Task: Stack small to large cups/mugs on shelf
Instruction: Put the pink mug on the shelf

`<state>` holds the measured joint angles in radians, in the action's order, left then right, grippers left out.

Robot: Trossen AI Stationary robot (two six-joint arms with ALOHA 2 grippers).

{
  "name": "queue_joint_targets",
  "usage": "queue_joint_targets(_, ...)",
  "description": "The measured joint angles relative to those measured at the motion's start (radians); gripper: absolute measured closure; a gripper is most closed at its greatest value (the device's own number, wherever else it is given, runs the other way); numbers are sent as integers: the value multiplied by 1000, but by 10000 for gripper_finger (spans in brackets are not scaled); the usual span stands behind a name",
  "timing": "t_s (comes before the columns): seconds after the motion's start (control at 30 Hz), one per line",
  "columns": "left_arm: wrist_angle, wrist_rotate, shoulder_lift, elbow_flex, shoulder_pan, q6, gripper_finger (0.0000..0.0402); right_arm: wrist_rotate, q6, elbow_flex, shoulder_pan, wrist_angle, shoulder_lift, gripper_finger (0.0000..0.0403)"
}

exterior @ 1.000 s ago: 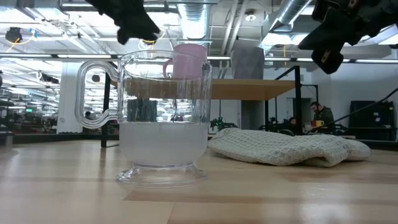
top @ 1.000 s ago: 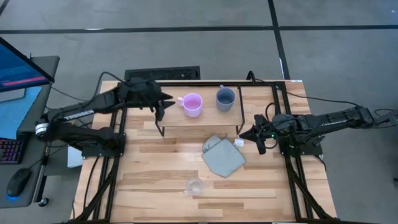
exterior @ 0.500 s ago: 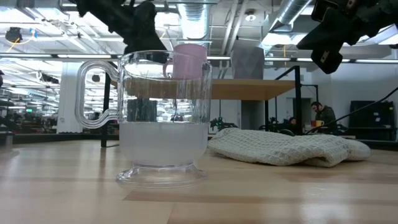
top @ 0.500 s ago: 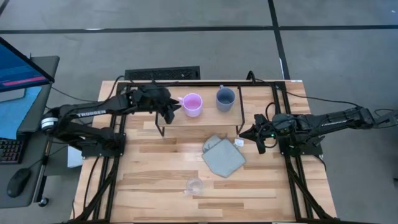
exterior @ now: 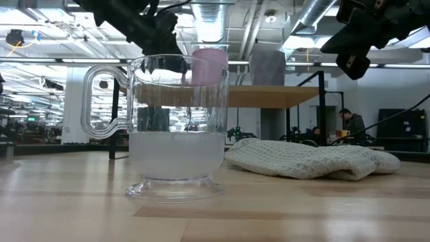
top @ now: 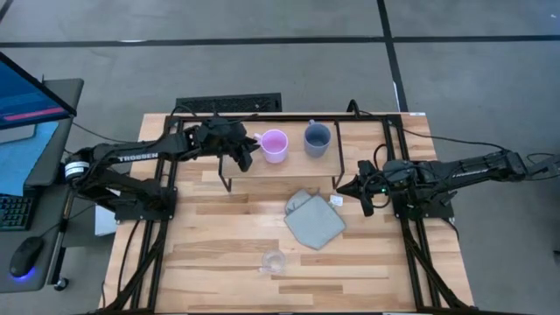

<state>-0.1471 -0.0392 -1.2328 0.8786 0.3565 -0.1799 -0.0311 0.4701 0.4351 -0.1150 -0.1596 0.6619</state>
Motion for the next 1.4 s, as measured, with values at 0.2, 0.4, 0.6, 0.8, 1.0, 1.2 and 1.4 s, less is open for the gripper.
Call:
queue_joint_targets(0.2, 2, -36, -13, 1, 14, 0, 316, 3, -1, 0, 0, 0, 0, 393)
queue_joint_targets(0.4, 8, -33, -24, 0, 25, -4, 316, 4, -1, 0, 0, 0, 0, 393)
queue_joint_targets(0.6, 54, -9, -74, 0, 28, -25, 316, 4, -1, 0, 0, 0, 0, 393)
queue_joint_targets(0.8, 105, 34, -110, 0, 28, -28, 316, 5, 0, 0, -2, 0, 0, 393)
queue_joint_targets(1.0, 153, 54, -112, 0, 32, -39, 316, 8, -1, 0, -2, -4, 0, 393)
queue_joint_targets(1.2, 161, 50, -112, 0, 43, -43, 316, 8, -2, 0, -2, -5, 0, 393)
queue_joint_targets(1.4, 162, 4, -112, 0, 51, -32, 316, 8, -6, 0, -2, -4, 0, 393)
